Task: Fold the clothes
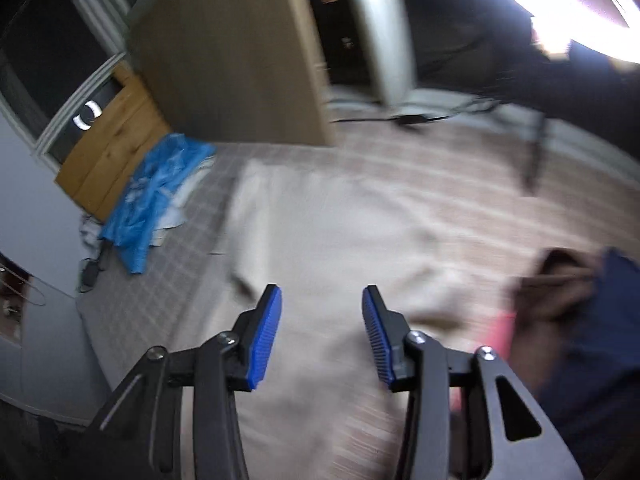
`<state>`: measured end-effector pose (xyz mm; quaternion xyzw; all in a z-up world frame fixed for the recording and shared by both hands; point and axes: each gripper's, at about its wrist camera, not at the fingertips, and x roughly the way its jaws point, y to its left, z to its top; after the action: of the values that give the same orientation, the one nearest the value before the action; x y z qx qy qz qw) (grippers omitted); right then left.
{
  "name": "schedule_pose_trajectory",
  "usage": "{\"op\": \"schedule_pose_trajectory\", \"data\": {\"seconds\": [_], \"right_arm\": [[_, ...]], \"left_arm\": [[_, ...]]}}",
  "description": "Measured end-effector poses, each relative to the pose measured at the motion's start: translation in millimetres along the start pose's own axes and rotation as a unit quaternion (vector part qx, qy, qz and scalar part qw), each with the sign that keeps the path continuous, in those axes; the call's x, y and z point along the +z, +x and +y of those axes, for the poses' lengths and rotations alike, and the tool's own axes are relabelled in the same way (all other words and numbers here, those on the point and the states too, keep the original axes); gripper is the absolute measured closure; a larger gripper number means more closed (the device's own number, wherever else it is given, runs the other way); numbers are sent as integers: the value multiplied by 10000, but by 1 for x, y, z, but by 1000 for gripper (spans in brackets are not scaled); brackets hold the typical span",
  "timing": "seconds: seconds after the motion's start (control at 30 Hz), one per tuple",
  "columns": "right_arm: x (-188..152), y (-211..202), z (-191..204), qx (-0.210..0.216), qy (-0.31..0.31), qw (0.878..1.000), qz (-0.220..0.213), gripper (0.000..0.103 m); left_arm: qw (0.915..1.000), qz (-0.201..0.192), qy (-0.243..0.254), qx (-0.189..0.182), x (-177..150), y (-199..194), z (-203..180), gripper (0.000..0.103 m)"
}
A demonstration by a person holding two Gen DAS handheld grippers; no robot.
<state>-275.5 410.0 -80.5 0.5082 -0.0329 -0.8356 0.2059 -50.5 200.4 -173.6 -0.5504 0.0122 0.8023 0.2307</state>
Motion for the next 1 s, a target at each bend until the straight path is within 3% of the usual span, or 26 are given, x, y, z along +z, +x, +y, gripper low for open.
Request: {"op": "schedule_pose_trajectory", "data": {"seconds": [0.13,0.23,0.47,0.73,0.87,1.0], "right_arm": [[-15,-19,-35,-574,-152,9976,353,58],[-35,-40,-47,-853,-327,9951,377,58],[-110,-125,-83,-432,2,9988,216,58],[-193,-153,-33,-629,-1013,9918,458,58],[-200,-131,-10,-1333,-1704,9742,646,54],[-208,-94,-7,-2267,-2502,9356,1029,48]], "left_arm": [[9994,39,222,-276,14,19,-27,76],[9982,115,458,-375,25,29,-49,76],[9917,136,1047,-730,63,47,-104,76],[9880,332,1231,-871,78,57,-120,76],[9891,363,1139,-856,72,55,-114,76],[9906,313,1022,-852,58,46,-102,76]]}}
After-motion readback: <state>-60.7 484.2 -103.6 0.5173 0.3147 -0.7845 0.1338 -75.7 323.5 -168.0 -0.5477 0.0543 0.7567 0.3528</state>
